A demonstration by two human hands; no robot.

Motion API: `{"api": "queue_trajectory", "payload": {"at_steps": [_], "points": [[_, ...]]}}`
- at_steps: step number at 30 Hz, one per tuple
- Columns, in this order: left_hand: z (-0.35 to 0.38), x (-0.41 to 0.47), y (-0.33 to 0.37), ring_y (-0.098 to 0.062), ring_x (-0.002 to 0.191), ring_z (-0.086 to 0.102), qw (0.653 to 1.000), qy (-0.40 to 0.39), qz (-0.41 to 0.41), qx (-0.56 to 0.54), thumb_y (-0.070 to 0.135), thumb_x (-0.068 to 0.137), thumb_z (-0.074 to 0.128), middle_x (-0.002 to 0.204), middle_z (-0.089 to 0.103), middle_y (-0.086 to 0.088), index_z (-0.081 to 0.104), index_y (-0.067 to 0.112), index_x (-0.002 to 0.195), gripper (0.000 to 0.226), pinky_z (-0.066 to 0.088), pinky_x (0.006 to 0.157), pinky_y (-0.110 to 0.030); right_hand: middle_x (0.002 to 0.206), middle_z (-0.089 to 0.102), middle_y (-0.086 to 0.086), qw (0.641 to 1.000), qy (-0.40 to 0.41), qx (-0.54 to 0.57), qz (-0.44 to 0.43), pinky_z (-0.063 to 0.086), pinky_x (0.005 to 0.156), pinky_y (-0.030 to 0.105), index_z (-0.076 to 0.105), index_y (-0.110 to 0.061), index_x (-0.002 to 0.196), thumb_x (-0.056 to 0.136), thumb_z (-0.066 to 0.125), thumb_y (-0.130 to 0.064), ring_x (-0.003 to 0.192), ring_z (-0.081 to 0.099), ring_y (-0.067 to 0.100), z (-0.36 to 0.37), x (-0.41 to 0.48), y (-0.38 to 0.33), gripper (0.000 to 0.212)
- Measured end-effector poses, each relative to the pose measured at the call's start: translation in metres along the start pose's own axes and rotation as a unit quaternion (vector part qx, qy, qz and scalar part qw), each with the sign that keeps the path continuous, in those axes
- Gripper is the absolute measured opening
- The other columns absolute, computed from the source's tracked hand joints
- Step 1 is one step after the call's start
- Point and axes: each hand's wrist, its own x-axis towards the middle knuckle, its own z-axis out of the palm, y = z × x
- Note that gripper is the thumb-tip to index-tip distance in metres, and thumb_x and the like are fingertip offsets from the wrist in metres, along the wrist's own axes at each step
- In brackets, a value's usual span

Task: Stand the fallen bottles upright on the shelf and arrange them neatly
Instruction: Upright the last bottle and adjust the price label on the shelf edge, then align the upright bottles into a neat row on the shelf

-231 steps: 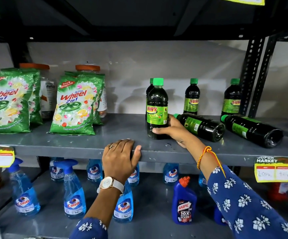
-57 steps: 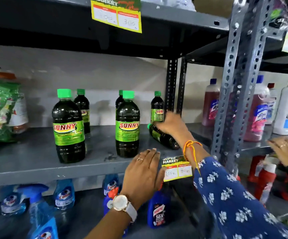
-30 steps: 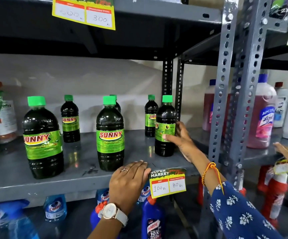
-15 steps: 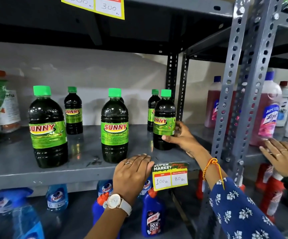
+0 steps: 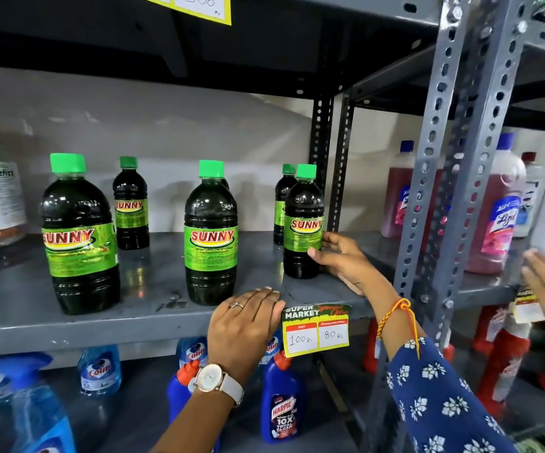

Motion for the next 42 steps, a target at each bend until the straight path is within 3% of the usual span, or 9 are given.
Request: {"api": "queue_trajectory", "payload": {"at_steps": [6,11,18,23,28,33,36,39,42], "points": [[0.001,-0.001,0.0,-0.017,0.08,0.07,1.0,-0.007,0.005,0.005,0.027,0.096,0.044,0.087,0.075,-0.002,0.075,0.013,0.084,0.036,0.053,0.069,-0.029,0.118,0.062,0.016,0.996,0.027,-0.078,-0.015,0.046,0.092,0.028,0.057,-0.014,0.1,0.062,0.08,-0.003,0.1,0.061,0.019,0.005,-0.003,-0.002,0.045],[0.0,0.0,-0.001,-0.018,0.079,0.07,1.0,-0.013,0.002,-0.005,0.026,0.093,0.048,0.087,0.075,-0.003,0.074,0.011,0.084,0.032,0.053,0.07,-0.03,0.119,0.062,0.011,0.995,0.024,-0.101,-0.016,0.042,0.102,0.037,0.058,-0.018,0.101,0.063,0.08,-0.009,0.111,0.057,0.023,0.001,-0.015,-0.007,0.044],[-0.005,0.004,0.001,-0.018,0.078,0.07,1.0,-0.018,-0.006,-0.018,0.024,0.091,0.051,0.085,0.075,-0.004,0.075,0.01,0.082,0.029,0.052,0.07,-0.03,0.106,0.066,-0.002,0.991,0.004,-0.132,-0.033,0.049,0.086,0.022,0.058,-0.021,0.106,0.066,0.079,-0.016,0.1,0.062,0.014,-0.006,-0.045,-0.01,0.046],[-0.007,0.004,0.002,-0.02,0.077,0.071,0.999,-0.026,-0.013,-0.025,0.024,0.091,0.05,0.085,0.075,-0.006,0.075,0.008,0.082,0.03,0.055,0.069,-0.031,0.114,0.065,0.004,0.989,0.008,-0.142,-0.037,0.046,0.095,0.032,0.057,-0.015,0.116,0.066,0.079,-0.017,0.106,0.06,0.019,-0.007,-0.054,-0.014,0.054],[-0.011,0.005,-0.006,-0.02,0.077,0.071,0.998,-0.047,-0.029,-0.035,0.023,0.092,0.049,0.085,0.075,-0.005,0.075,0.009,0.082,0.031,0.057,0.069,-0.033,0.097,0.065,-0.015,0.988,-0.004,-0.148,-0.046,0.049,0.075,0.012,0.058,-0.035,0.092,0.066,0.079,-0.018,0.089,0.062,-0.003,0.003,-0.048,-0.015,0.037],[-0.021,0.002,-0.014,-0.021,0.08,0.071,0.996,-0.079,-0.04,-0.032,0.025,0.092,0.047,0.09,0.075,-0.006,0.075,0.01,0.087,0.032,0.057,0.071,-0.032,0.107,0.065,-0.007,0.989,-0.027,-0.139,-0.047,0.049,0.072,0.01,0.057,-0.031,0.101,0.069,0.077,-0.013,0.093,0.064,0.0,0.015,-0.054,-0.016,0.041],[-0.026,0.011,0.007,-0.022,0.085,0.07,0.988,-0.102,-0.065,-0.092,0.031,0.098,0.034,0.101,0.073,-0.01,0.068,0.005,0.107,0.044,0.056,0.071,-0.031,0.112,0.05,-0.023,0.989,0.078,-0.095,-0.087,0.043,0.072,0.001,0.037,-0.019,0.132,0.067,0.077,-0.016,0.107,0.053,0.001,0.001,-0.073,-0.027,0.076],[-0.043,0.018,-0.005,-0.022,0.079,0.064,0.987,-0.026,-0.121,-0.098,0.036,0.097,0.035,0.098,0.071,-0.01,0.057,0.006,0.12,0.044,0.044,0.07,-0.03,0.118,0.05,-0.018,0.942,0.246,-0.065,-0.22,0.038,0.085,0.003,0.033,-0.027,0.135,0.057,0.078,-0.049,0.107,0.048,-0.013,0.02,-0.091,-0.046,0.093],[-0.07,0.02,-0.058,-0.025,0.099,0.054,0.984,0.059,-0.162,-0.036,0.034,0.092,0.046,0.113,0.064,-0.017,0.044,0.007,0.123,0.042,0.039,0.079,-0.037,0.117,0.059,-0.007,0.942,0.204,-0.036,-0.265,0.043,0.093,0.014,0.041,-0.035,0.127,0.052,0.076,-0.061,0.109,0.055,0.0,0.084,-0.084,-0.061,0.087]]}}
